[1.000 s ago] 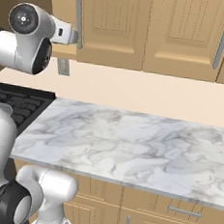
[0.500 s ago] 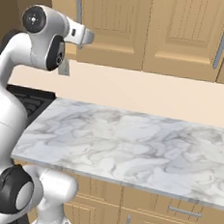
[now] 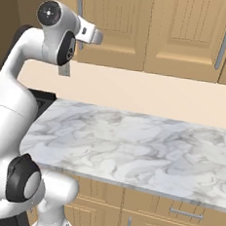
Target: Open the cabinet and move the ladle to the pot. Then close the cabinet.
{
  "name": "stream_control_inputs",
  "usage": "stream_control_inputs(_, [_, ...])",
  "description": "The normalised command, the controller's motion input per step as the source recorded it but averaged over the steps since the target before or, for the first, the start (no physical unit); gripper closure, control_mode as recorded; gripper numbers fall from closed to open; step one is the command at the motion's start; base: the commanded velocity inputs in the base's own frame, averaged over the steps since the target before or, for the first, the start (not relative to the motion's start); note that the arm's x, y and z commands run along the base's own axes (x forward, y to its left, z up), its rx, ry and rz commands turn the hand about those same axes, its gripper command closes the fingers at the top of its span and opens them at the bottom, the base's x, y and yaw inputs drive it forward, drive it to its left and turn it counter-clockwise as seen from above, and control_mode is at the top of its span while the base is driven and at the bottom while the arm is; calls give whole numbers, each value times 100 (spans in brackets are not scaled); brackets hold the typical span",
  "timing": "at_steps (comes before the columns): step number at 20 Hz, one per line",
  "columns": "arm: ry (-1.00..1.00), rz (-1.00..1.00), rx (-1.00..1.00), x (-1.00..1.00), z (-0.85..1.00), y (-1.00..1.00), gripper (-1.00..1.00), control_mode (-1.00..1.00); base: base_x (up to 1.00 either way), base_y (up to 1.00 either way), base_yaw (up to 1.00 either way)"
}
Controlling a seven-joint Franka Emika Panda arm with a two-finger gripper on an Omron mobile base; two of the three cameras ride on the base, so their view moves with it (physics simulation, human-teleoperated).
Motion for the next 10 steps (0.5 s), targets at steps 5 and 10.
stream_control_inputs(5, [7, 0, 1, 0, 0, 4, -100, -100, 0, 0, 0])
stream_control_inputs(10, [2, 0, 0, 4, -7, 8, -100, -100, 0, 0, 0])
